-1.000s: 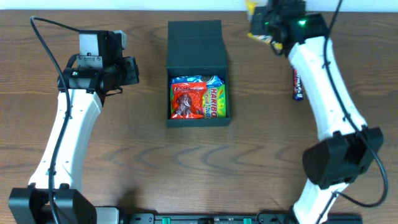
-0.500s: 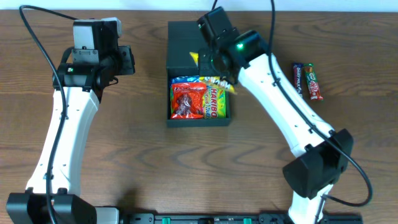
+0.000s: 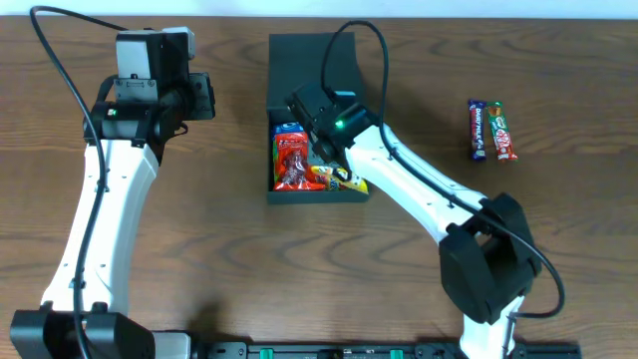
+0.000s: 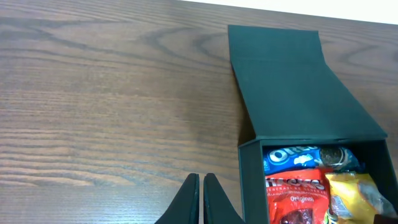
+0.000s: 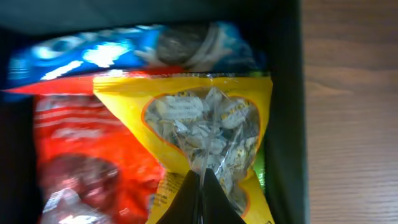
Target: Pack container
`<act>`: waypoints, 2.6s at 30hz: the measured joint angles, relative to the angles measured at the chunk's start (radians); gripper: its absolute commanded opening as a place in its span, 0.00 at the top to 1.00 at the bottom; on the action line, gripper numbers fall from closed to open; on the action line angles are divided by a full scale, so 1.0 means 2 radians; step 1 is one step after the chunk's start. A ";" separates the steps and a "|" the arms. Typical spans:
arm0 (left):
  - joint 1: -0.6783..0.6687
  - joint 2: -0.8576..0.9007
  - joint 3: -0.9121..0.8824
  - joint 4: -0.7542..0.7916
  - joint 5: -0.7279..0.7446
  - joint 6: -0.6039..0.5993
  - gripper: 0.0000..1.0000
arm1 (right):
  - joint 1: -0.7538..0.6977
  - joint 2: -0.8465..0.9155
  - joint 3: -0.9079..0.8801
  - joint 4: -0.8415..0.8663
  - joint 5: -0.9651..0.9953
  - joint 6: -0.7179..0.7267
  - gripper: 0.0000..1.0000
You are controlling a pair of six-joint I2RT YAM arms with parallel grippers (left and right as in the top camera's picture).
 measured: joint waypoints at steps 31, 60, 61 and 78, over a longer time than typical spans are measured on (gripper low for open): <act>0.000 0.000 0.000 -0.001 -0.006 0.000 0.94 | -0.023 -0.025 -0.010 0.011 -0.057 -0.168 0.99; 0.000 0.000 0.000 -0.003 -0.007 0.002 0.94 | -0.036 -0.006 0.046 -0.084 -0.171 -0.196 0.99; 0.000 0.000 0.000 -0.002 -0.007 0.002 0.94 | -0.036 -0.005 0.044 -0.087 -0.178 -0.196 0.99; 0.000 0.000 0.000 -0.002 -0.007 0.002 0.94 | -0.041 0.062 0.006 -0.062 -0.228 -0.229 0.99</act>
